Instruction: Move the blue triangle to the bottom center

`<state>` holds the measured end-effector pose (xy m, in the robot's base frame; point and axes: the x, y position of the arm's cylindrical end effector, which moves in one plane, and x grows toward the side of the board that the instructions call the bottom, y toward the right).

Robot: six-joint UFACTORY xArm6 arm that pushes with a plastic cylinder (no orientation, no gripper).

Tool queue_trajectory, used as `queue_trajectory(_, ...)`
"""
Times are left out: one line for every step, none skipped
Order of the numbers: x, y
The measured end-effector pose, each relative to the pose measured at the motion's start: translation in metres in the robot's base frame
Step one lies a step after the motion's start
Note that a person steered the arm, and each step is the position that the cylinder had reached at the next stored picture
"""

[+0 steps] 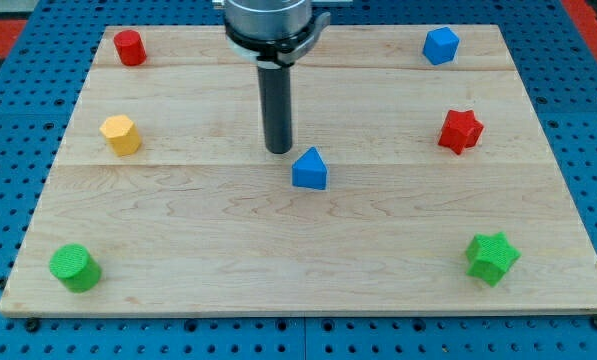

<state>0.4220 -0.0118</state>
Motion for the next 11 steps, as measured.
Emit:
queue_trajectory(0.051,0.03)
queue_trajectory(0.06,0.036)
queue_trajectory(0.049,0.083)
queue_trajectory(0.055,0.093)
queue_trajectory(0.075,0.022)
queue_trajectory(0.102,-0.011)
queue_trajectory(0.08,0.005)
queue_trajectory(0.107,0.038)
queue_trajectory(0.14,0.052)
queue_trajectory(0.129,0.02)
queue_trajectory(0.084,0.033)
